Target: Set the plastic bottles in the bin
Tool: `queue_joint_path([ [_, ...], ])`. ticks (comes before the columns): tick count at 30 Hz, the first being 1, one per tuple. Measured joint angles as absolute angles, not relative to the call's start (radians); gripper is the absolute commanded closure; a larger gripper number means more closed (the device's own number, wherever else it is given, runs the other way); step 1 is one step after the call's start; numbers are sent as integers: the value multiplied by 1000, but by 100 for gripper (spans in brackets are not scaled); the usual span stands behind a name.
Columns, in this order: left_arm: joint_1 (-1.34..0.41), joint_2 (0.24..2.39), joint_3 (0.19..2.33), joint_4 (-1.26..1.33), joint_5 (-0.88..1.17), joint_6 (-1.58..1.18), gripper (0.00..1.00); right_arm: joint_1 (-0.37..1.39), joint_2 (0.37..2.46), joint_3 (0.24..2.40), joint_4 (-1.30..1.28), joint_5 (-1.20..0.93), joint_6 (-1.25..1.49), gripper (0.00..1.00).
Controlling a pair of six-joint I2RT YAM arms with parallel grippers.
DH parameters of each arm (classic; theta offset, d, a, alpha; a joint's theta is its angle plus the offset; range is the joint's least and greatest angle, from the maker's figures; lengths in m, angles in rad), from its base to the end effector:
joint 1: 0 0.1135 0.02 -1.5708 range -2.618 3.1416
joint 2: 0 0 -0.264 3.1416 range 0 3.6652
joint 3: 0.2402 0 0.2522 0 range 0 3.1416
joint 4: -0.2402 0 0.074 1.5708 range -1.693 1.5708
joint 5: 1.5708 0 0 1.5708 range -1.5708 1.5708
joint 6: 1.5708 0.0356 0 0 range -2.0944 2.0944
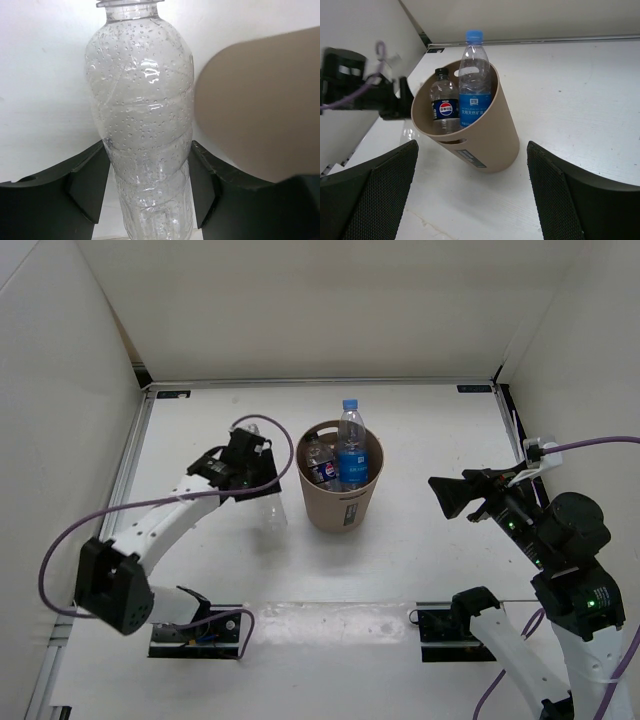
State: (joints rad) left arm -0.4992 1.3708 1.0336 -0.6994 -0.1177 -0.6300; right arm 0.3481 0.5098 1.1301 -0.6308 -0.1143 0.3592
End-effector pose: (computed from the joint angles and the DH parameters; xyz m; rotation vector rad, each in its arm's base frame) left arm 0.2428 -0.1276 0.2537 -0.2132 2.6093 -0.2530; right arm 0.0582 0.0254 0.4324 -0.0825 1.6161 0.6404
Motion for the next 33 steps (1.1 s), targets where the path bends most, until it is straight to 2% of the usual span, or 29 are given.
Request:
queue_joint_path([
  [6, -499, 1206, 1233, -767, -205, -579, 39, 347, 510, 1130, -627, -124, 364, 10],
  [10, -512, 1128, 1338, -785, -291, -545, 39, 343, 510, 1130, -627, -134, 368, 10],
  [14, -624, 1101, 1441, -763, -454, -493, 39, 340, 510, 1125, -619, -141, 379, 10],
  [23, -959, 1363, 1657, -603, -704, -355, 38, 341, 518, 1114, -604, -153, 389, 10],
  [28, -1086, 1509, 1658, -497, -837, -265, 36, 336, 518, 1114, -604, -157, 389, 10],
  [33, -1212, 1584, 1555, -203, -987, -72, 33, 334, 518, 1114, -604, -165, 388, 10],
])
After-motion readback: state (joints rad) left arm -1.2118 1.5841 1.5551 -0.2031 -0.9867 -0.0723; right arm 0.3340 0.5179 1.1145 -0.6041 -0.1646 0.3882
